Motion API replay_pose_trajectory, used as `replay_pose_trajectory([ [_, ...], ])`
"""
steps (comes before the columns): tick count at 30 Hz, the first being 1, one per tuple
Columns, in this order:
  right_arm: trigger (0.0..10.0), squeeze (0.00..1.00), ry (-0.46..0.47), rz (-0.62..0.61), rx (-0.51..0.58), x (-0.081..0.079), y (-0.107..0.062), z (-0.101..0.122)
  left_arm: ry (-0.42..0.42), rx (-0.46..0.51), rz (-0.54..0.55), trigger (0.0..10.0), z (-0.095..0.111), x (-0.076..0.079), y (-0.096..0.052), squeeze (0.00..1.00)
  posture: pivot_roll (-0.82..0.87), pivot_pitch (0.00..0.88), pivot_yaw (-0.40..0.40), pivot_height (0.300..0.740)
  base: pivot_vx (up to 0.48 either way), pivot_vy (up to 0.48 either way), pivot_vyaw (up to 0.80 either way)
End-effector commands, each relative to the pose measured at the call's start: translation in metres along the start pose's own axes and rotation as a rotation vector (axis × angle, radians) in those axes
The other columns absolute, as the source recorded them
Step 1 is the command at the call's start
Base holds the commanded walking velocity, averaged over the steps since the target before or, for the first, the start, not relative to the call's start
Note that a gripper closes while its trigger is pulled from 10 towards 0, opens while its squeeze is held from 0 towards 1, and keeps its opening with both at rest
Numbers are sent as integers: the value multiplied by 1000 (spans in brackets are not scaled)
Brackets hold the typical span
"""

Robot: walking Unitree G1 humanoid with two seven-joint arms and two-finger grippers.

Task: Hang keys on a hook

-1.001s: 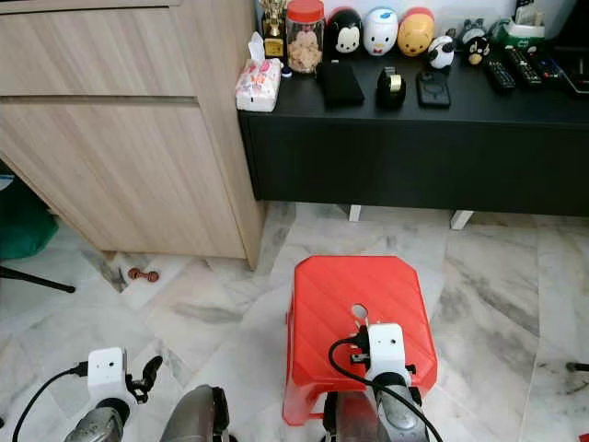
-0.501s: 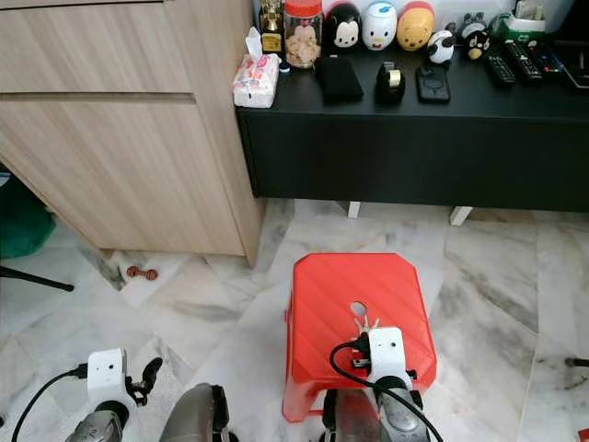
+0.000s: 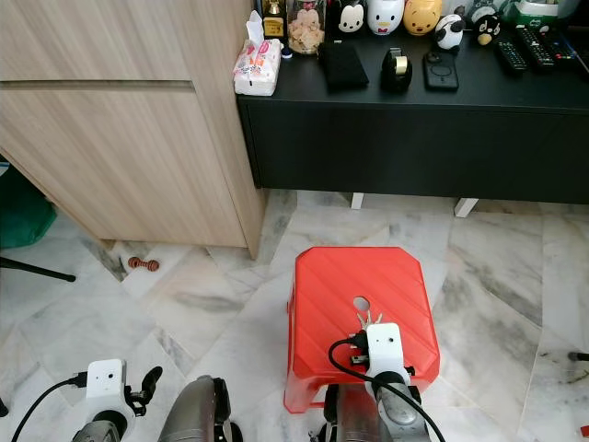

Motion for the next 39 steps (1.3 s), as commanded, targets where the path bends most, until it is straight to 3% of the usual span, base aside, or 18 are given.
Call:
replay_pose_trajectory([
  [1, 10000, 0, 19, -21, -42, 3, -4, -11, 7, -45, 5, 10000, -13, -4, -6, 0, 59, 226, 23, 626, 0, 0, 0],
  [6, 10000, 0, 32, -20, -45, 3, -4, -12, 12, -59, 3, 10000, -16, -3, -7, 0, 60, 225, 23, 626, 0, 0, 0],
  [7, 5529, 0, 33, -20, -47, 3, -4, -12, 15, -63, 1, 10000, -17, -2, -7, 0, 60, 224, 24, 626, 0, 0, 0],
  [9, 5529, 0, 32, -19, -48, 3, -4, -12, 16, -64, -1, 10000, -17, -2, -7, 0, 61, 225, 24, 626, 0, 0, 0],
  [10, 0, 0, 32, -20, -48, 3, -4, -12, 17, -66, -1, 10000, -17, -2, -7, 0, 61, 225, 24, 626, 0, 0, 0],
  [29, 0, 0, 31, -19, -47, 3, -2, -10, 48, -108, -19, 10000, -25, 2, -8, 0, 60, 215, 27, 626, 0, 0, 0],
  [35, 0, 0, 37, -31, 6, 4, 0, 1, 54, -117, -22, 10000, -25, 4, -7, 0, 61, 207, 26, 626, 0, 0, 0],
  [39, 0, 0, 28, -54, 97, 6, 4, 19, 56, -122, -21, 10000, -24, 5, -6, 0, 58, 191, 27, 626, 0, 0, 0],
])
Point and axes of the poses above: a point about 5 cm out from each wrist's last joint towards the gripper, its own y axis pointing out of the wrist towards the gripper, its own z axis along the axis of the wrist's last joint, x = y × z, the point moved 3 cm from there along y, pointing out of the wrist towards the gripper, and after that the axes turned 9 degrees about y, right-handed, at the moved point
